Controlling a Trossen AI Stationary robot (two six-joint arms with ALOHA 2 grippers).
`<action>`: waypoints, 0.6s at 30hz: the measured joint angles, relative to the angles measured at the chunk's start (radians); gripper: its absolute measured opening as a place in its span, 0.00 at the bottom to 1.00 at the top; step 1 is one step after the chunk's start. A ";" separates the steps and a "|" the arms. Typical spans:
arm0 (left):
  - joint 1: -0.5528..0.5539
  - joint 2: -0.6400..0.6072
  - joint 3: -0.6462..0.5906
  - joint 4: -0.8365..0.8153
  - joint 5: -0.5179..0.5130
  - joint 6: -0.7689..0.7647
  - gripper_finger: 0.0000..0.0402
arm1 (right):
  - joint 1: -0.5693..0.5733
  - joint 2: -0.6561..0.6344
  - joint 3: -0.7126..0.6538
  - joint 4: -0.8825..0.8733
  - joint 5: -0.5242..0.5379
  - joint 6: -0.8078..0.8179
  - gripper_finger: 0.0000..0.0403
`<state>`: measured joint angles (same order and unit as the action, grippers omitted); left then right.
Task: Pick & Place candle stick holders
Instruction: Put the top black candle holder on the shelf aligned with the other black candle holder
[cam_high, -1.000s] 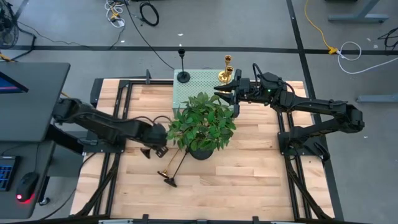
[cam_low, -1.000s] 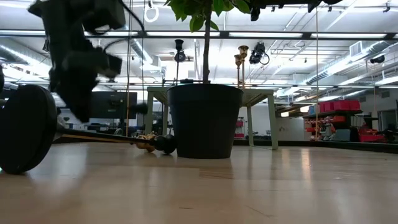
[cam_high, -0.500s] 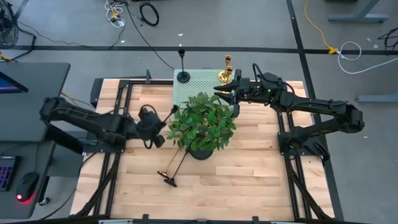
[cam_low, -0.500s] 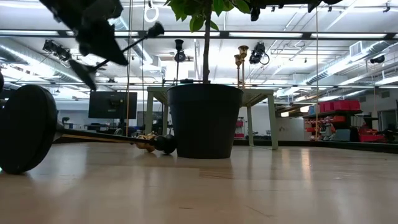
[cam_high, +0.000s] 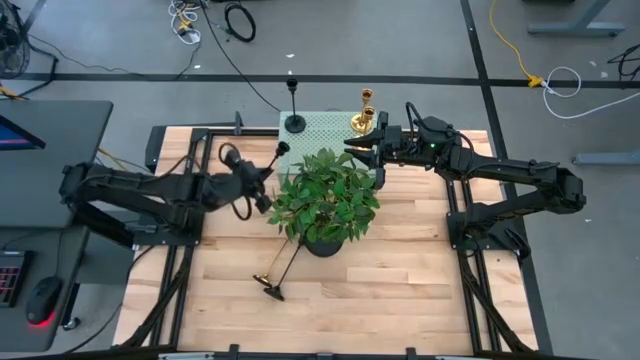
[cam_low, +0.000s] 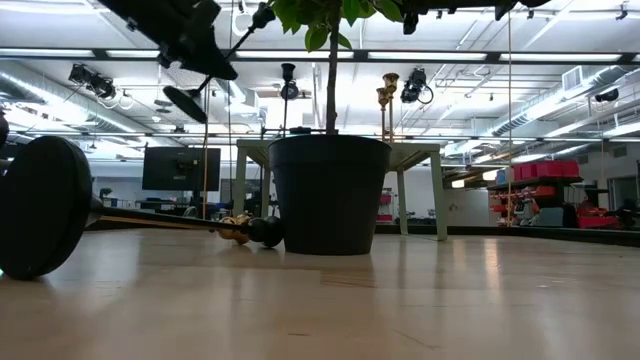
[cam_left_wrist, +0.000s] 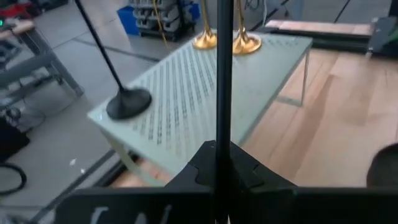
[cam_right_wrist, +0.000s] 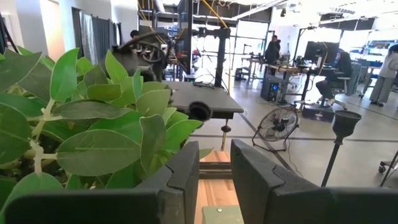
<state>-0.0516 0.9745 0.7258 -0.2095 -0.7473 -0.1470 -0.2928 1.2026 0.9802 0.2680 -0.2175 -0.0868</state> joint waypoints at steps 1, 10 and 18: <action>0.023 0.000 0.000 0.023 0.025 0.026 0.02 | 0.000 0.000 0.000 0.000 0.000 0.000 0.23; 0.239 0.000 0.000 0.226 0.343 0.197 0.02 | 0.000 0.000 0.000 -0.001 0.000 0.000 0.23; 0.404 0.000 -0.053 0.469 0.651 0.270 0.02 | 0.000 0.000 0.000 -0.001 0.000 -0.001 0.23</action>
<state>0.3525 0.9741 0.6726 0.2596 -0.0959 0.1233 -0.2928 1.2026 0.9802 0.2672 -0.2173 -0.0875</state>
